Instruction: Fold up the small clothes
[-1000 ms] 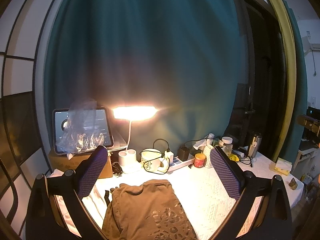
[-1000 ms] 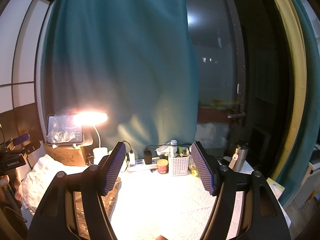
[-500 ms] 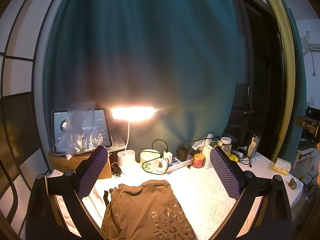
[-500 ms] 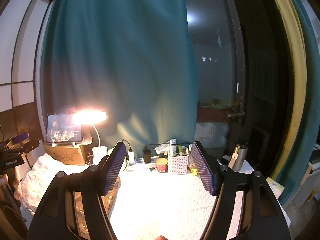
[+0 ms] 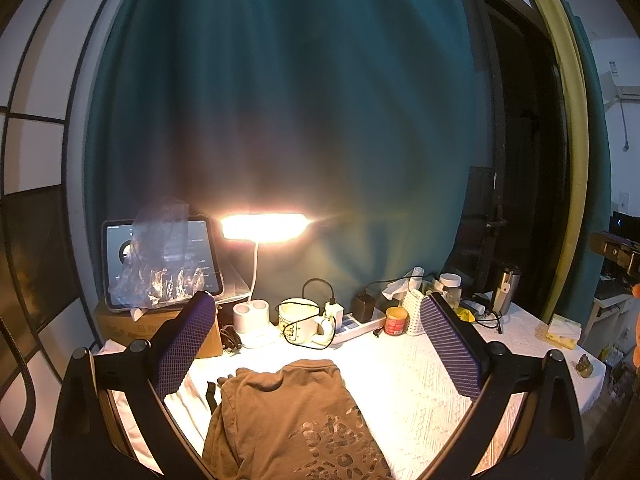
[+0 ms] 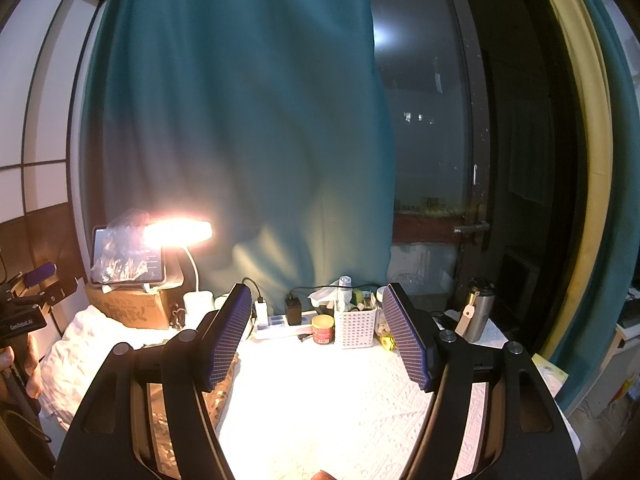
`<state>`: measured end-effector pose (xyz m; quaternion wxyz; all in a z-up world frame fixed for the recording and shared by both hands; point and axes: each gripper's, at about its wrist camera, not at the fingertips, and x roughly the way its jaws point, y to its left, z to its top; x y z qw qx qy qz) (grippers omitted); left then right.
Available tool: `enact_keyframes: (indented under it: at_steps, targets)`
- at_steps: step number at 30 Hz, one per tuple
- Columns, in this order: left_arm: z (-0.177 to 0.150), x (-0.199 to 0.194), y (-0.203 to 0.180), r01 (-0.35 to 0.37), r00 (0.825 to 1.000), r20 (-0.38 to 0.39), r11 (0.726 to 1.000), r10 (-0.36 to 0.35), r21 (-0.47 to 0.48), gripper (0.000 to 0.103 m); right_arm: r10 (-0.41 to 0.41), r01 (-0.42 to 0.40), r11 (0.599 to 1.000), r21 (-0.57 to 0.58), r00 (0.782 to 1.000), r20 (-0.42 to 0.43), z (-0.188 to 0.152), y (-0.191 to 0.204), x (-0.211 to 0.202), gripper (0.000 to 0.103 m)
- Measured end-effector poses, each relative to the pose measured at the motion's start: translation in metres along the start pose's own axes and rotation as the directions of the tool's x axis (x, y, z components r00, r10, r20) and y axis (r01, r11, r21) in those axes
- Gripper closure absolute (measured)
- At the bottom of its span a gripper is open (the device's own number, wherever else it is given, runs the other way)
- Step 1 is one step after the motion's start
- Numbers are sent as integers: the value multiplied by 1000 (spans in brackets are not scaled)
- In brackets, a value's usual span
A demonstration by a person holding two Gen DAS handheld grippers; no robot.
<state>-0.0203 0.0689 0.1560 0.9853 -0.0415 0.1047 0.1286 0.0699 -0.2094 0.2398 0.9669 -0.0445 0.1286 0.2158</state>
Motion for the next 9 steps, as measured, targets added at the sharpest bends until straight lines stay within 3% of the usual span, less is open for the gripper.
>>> enact_keyframes:
  at_steps: [9]
  targets:
    - [1, 0, 1, 6, 1000, 6, 1000, -6, 12, 2, 0, 0, 1000, 0, 1000, 0, 0, -1, -2, 31]
